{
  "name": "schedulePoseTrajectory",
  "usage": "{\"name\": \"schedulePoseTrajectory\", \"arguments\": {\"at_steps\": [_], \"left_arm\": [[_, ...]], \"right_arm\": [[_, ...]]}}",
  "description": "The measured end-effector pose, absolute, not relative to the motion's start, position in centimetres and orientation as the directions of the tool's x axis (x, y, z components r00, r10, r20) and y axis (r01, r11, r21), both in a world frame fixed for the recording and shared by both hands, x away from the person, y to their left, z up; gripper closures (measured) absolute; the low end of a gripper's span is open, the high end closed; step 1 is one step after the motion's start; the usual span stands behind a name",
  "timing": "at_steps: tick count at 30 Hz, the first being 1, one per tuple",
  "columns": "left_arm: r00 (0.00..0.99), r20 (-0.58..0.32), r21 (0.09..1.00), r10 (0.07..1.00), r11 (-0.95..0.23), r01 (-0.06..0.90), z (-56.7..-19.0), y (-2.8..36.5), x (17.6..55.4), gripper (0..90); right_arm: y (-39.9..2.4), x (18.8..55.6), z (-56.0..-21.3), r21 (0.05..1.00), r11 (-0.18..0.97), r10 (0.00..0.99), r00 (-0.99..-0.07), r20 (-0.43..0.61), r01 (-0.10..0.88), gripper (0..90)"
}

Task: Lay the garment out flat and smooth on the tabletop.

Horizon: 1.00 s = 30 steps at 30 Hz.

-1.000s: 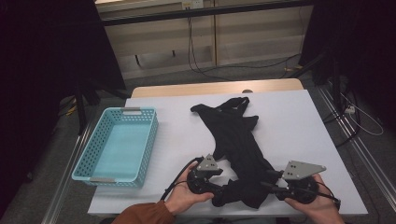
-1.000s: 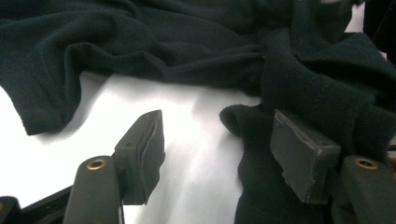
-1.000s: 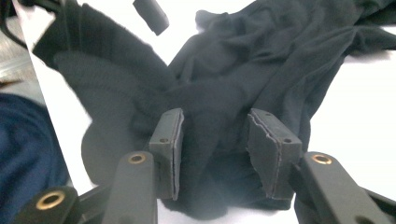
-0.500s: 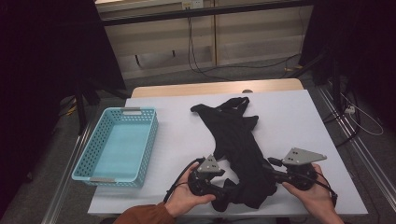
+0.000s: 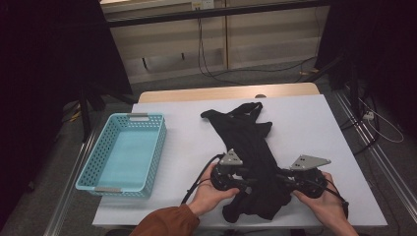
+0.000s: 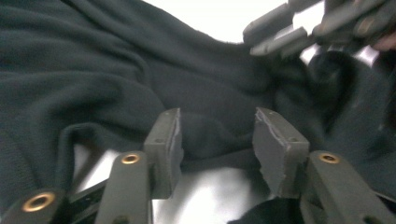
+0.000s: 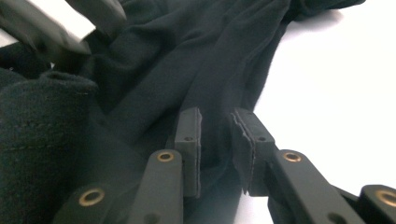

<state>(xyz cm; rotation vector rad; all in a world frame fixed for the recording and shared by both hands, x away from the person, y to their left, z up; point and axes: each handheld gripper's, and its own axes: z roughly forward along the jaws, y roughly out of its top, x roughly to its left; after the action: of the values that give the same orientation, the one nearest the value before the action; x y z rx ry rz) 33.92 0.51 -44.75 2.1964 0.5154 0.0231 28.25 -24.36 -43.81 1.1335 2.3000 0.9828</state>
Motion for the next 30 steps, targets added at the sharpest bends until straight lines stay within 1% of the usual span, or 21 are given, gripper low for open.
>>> {"name": "schedulePoseTrajectory", "arguments": {"at_steps": [2,3,4,5,6,7,8,9,11,13,14,15,19,22,23,28,30], "left_arm": [[0.917,-0.16,0.74,0.364,-0.571,0.356,-45.5,0.2,33.7,44.2],[0.909,-0.112,0.735,0.402,-0.582,0.348,-45.8,0.0,33.4,42.3],[0.914,-0.117,0.742,0.388,-0.577,0.34,-45.9,0.1,33.4,40.4],[0.916,-0.112,0.747,0.385,-0.575,0.333,-46.0,0.1,33.4,40.4],[0.912,-0.102,0.742,0.398,-0.58,0.336,-45.9,0.2,33.4,41.5],[0.917,-0.114,0.743,0.382,-0.58,0.334,-45.8,0.3,33.4,46.4],[0.922,-0.128,0.738,0.366,-0.586,0.335,-45.8,0.5,33.5,57.7],[0.923,-0.126,0.735,0.364,-0.59,0.334,-45.7,0.7,33.5,68.5],[0.92,-0.131,0.732,0.369,-0.59,0.341,-45.7,0.8,33.6,82.3],[0.917,-0.142,0.731,0.373,-0.585,0.352,-45.7,0.9,33.7,88.8],[0.914,-0.137,0.731,0.383,-0.584,0.354,-45.6,1.0,33.6,89.4],[0.918,-0.143,0.734,0.37,-0.583,0.35,-45.5,1.2,33.6,89.7],[0.916,-0.153,0.734,0.372,-0.577,0.357,-44.8,2.4,33.5,90.0],[0.911,-0.129,0.729,0.391,-0.585,0.355,-44.4,3.3,33.5,90.0],[0.913,-0.137,0.731,0.384,-0.582,0.355,-44.3,3.8,33.6,90.0],[0.901,-0.146,0.731,0.408,-0.57,0.376,-44.0,5.7,33.8,90.0],[0.902,-0.138,0.731,0.41,-0.572,0.372,-43.7,6.2,33.7,90.0]], "right_arm": [[-24.4,28.3,-43.8,0.736,0.424,0.802,-0.596,-0.035,0.527,73.5],[-24.3,28.3,-43.8,0.736,0.426,0.801,-0.598,-0.035,0.527,74.4],[-24.3,28.3,-43.9,0.731,0.435,0.796,-0.604,-0.039,0.526,76.1],[-24.2,28.3,-43.9,0.729,0.439,0.793,-0.607,-0.041,0.525,78.2],[-24.1,28.3,-43.9,0.728,0.442,0.792,-0.609,-0.043,0.524,82.2],[-24.1,28.2,-44.0,0.725,0.451,0.787,-0.615,-0.049,0.52,86.3],[-24.1,28.2,-43.9,0.724,0.458,0.788,-0.612,-0.063,0.515,88.1],[-24.1,28.1,-43.9,0.726,0.453,0.791,-0.609,-0.061,0.517,88.5],[-24.2,28.2,-43.9,0.73,0.446,0.793,-0.606,-0.055,0.518,88.8],[-24.3,28.2,-43.8,0.731,0.443,0.796,-0.603,-0.053,0.52,88.8],[-24.4,28.2,-43.8,0.734,0.441,0.797,-0.602,-0.056,0.516,88.8],[-24.4,28.1,-43.7,0.739,0.437,0.798,-0.6,-0.056,0.512,88.8],[-24.6,28.1,-43.6,0.749,0.425,0.801,-0.596,-0.049,0.509,89.0],[-24.7,28.1,-43.5,0.751,0.419,0.806,-0.591,-0.048,0.51,89.1],[-24.7,28.1,-43.5,0.752,0.417,0.807,-0.588,-0.048,0.51,89.2],[-25.0,28.1,-43.3,0.77,0.394,0.807,-0.59,-0.028,0.502,89.1],[-25.1,28.2,-43.3,0.771,0.388,0.812,-0.583,-0.027,0.505,89.1]]}}
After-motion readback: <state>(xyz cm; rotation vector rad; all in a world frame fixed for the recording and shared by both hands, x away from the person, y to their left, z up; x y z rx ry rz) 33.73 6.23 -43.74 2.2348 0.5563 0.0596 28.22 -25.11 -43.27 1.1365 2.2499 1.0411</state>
